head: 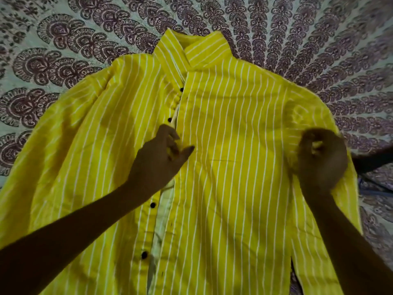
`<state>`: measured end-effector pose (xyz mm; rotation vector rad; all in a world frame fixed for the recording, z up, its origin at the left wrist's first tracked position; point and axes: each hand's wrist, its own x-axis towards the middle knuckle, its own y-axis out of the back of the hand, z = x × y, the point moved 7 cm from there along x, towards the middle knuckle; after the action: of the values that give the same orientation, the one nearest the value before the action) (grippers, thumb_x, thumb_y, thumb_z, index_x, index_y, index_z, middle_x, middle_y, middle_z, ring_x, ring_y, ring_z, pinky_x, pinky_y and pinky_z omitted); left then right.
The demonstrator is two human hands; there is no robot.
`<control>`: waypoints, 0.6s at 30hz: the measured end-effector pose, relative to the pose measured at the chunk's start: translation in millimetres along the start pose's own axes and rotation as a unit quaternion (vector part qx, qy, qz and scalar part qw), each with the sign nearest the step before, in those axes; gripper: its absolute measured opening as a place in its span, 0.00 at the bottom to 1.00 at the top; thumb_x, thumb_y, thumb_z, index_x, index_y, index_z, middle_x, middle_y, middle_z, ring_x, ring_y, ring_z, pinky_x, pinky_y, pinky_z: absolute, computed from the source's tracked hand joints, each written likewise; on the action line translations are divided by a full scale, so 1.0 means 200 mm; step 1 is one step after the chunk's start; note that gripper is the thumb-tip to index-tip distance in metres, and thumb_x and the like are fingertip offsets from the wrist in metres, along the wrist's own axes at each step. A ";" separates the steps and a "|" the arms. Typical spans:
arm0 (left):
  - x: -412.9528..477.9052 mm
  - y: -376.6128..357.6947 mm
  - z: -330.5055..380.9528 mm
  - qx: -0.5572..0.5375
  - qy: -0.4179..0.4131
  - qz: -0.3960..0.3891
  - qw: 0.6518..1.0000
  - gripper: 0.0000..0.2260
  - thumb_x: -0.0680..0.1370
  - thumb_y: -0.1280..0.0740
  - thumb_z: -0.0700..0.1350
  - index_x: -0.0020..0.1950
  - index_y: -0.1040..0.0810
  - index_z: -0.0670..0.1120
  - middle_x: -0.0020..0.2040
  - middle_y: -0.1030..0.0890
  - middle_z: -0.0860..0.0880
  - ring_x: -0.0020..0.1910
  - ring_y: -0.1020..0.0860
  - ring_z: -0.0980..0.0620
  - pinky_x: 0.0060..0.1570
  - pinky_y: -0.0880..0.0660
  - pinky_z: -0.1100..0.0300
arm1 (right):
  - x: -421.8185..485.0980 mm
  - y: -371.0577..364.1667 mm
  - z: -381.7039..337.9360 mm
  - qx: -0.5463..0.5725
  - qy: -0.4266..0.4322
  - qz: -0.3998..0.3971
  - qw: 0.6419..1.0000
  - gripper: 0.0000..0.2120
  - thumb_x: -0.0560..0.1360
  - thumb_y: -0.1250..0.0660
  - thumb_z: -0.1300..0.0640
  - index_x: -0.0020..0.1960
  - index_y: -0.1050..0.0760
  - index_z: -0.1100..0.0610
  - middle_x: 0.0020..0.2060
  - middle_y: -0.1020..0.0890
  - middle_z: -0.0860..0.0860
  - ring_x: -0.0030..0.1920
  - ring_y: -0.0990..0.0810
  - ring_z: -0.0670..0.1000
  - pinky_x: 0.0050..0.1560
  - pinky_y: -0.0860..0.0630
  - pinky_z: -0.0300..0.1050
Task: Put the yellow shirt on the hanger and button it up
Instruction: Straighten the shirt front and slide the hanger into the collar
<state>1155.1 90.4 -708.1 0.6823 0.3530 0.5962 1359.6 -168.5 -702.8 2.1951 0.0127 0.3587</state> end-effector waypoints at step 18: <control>-0.54 -0.23 -0.20 -0.064 0.189 -0.053 0.978 0.07 0.70 0.26 0.44 0.45 0.20 0.44 0.40 0.18 0.47 0.42 0.22 0.50 0.41 0.29 0.61 | -0.61 -0.04 0.02 0.321 -0.420 -0.371 0.764 0.10 0.77 0.36 0.51 0.42 0.21 0.54 0.27 0.17 0.50 0.27 0.18 0.47 0.25 0.22 0.40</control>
<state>1069.8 14.6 -757.1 0.4203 0.6953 0.6407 1245.4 -183.6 -741.7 2.5757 0.5661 -1.2557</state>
